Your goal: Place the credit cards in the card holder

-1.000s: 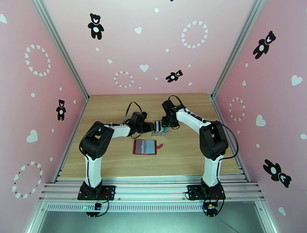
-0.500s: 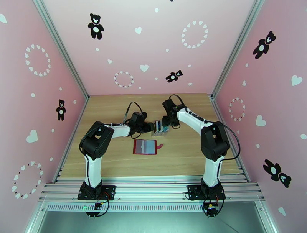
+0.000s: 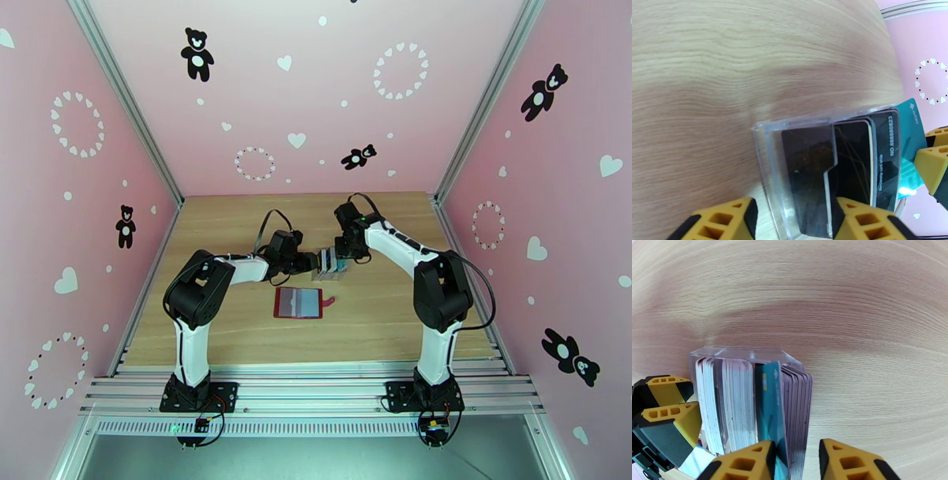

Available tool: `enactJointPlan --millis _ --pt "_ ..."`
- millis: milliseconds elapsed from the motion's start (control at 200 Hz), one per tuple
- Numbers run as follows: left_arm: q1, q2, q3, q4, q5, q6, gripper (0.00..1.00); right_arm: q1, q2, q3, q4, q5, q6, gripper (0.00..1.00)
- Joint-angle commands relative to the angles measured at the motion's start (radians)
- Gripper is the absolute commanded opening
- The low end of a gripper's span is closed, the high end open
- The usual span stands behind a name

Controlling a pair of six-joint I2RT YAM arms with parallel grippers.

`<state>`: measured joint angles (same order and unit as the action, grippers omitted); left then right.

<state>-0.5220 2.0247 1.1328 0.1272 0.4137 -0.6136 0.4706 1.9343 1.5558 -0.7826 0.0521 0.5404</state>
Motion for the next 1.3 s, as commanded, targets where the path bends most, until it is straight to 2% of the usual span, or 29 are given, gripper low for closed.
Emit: enactJointPlan --millis 0,245,416,746,951,1297 --pt "-0.001 0.044 0.004 -0.037 0.018 0.005 0.55 0.003 -0.024 0.035 -0.044 0.022 -0.006 0.32" --pt "-0.002 0.049 0.007 -0.036 0.023 0.002 0.55 0.013 -0.022 0.053 -0.060 0.023 -0.012 0.23" --pt "-0.002 0.051 0.008 -0.037 0.024 0.002 0.55 0.022 -0.022 0.062 -0.067 0.023 -0.013 0.21" --pt "-0.002 0.049 0.008 -0.037 0.024 0.002 0.55 0.038 -0.033 0.059 -0.066 0.008 -0.002 0.11" --pt "-0.001 0.047 0.008 -0.041 0.022 0.005 0.56 0.040 -0.046 0.055 -0.066 -0.010 0.004 0.01" --pt "-0.002 0.048 0.010 -0.041 0.025 0.003 0.56 0.052 -0.055 0.024 -0.054 -0.065 0.014 0.00"
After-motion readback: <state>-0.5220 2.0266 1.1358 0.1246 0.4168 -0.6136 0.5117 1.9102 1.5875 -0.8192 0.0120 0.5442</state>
